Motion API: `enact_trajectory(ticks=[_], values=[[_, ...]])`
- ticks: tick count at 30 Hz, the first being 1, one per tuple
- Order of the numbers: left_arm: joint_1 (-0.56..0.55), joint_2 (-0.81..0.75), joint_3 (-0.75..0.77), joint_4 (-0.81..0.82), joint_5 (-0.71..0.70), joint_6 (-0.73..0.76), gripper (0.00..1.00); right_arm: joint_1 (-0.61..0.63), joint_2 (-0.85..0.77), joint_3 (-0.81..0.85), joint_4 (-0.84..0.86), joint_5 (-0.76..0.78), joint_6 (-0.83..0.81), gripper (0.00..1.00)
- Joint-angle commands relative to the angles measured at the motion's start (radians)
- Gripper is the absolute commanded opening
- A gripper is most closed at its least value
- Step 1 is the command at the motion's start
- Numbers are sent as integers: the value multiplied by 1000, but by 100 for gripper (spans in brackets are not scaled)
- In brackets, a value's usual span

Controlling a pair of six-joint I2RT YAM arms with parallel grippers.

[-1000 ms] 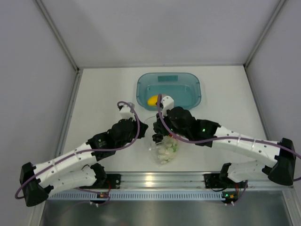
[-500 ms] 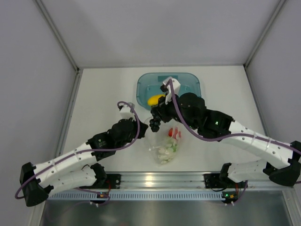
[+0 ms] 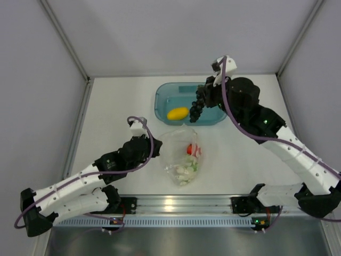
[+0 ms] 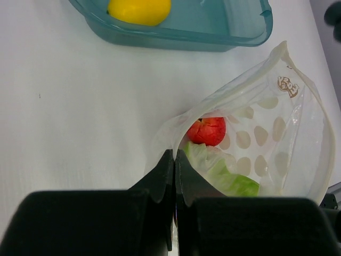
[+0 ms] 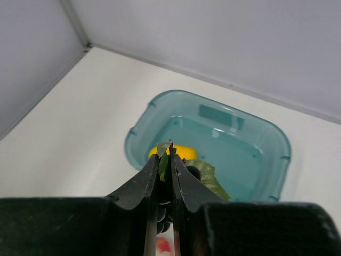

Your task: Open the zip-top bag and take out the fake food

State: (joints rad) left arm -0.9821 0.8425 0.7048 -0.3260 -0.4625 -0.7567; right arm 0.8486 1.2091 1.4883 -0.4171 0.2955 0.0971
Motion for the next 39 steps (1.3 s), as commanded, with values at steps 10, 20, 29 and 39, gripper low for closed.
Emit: enact_trajectory(ticks=[10,20,29,39], values=[[-1,-100,28,-71,-73,16,0,-414,164,12,98,-180,24,0],[-1,-91,41,-70,-59,19,0,-474,371,-5,178,-205,10,0],[-1,-57,47,-67,-22,-6,0,-479,545,6,225,-167,35,6],[-3,-34,73,-64,19,-15,0,-477,639,39,216,-173,67,42]])
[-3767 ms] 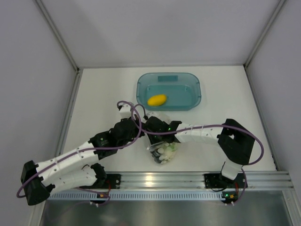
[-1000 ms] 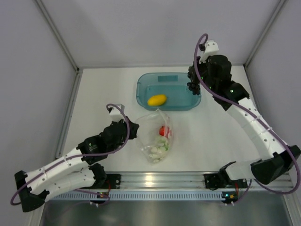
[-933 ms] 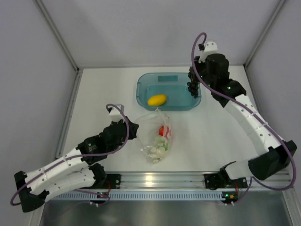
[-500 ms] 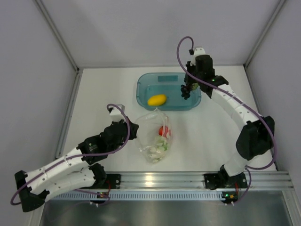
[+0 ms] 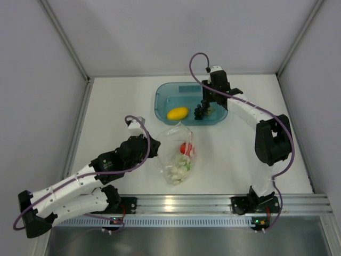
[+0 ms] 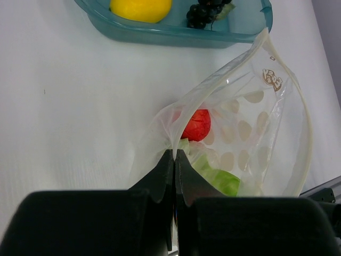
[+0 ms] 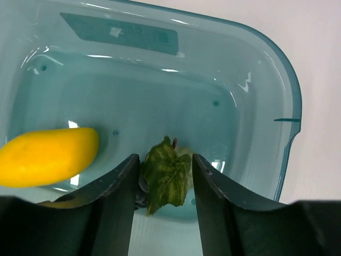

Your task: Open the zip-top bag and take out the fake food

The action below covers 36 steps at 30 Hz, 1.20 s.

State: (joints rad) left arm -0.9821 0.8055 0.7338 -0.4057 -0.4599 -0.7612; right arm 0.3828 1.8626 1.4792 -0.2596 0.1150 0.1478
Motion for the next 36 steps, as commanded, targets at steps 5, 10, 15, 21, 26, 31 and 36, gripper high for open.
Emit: enact_trajectory(ticks=[5,10,15,21,26,31,36], values=[[-3,4,70,21,24,-10,0,-12,-81,69,23,9,33,86],[-3,23,85,51,47,-13,0,4,-227,38,-38,23,39,99],[-4,40,99,82,44,-36,0,13,-403,-164,31,-218,186,99],[-4,54,88,117,40,-52,0,43,-532,-382,181,-497,343,93],[-6,61,73,149,44,-79,0,143,-647,-412,108,-393,372,80],[-6,40,43,185,35,-122,0,284,-723,-334,-79,-209,354,66],[-7,3,6,218,23,-153,0,448,-727,-271,-219,-9,352,57]])
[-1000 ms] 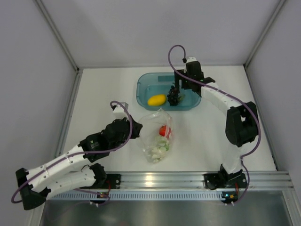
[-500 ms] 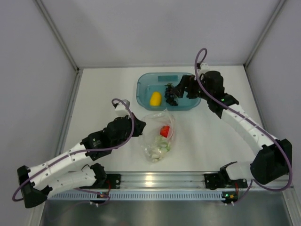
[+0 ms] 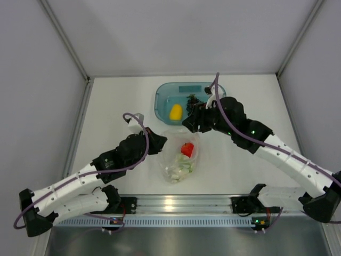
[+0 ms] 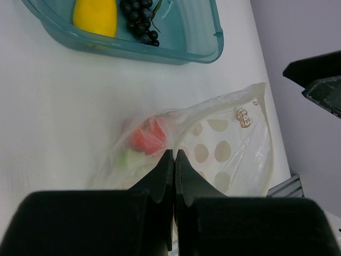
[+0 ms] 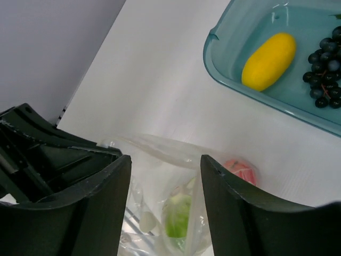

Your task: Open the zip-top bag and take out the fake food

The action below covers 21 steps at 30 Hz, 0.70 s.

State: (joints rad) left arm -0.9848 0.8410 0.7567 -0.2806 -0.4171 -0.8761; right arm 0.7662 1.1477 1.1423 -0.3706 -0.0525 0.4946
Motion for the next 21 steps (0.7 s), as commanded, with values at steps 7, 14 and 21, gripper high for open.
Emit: enact_trajectory(ticks=[7,14,21], values=[[-11,-40,-45,95,-45,-92,0,225,15,109,-229,301,31,49],[-21,-82,-94,123,-101,-173,0,355,87,91,-212,355,88,46],[-64,-108,-128,143,-213,-267,0,384,220,74,-128,348,137,39]])
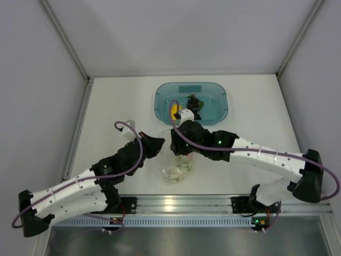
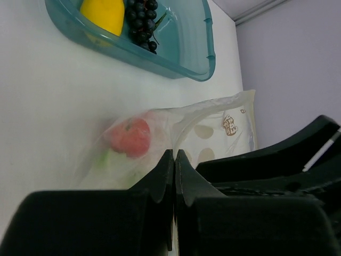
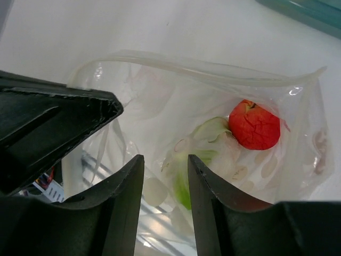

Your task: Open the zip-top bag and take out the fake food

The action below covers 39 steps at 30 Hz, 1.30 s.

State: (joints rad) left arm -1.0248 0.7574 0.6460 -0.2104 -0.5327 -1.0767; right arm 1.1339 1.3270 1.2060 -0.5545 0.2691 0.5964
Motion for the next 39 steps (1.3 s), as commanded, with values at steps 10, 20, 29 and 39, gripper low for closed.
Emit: enact_trajectory(ticks=[10,20,29,39], values=[[-132,-119,-54,74,-271,-126,0,-88,146,-13,22,25,3,42],[-138,-33,-46,83,-265,-149,0,-195,172,79,-53,-86,-202,48],[-273,94,20,103,-439,-109,0,-180,127,-55,-59,-235,-126,53],[-448,235,113,101,-616,-68,0,-169,60,-189,-58,-214,-47,64]])
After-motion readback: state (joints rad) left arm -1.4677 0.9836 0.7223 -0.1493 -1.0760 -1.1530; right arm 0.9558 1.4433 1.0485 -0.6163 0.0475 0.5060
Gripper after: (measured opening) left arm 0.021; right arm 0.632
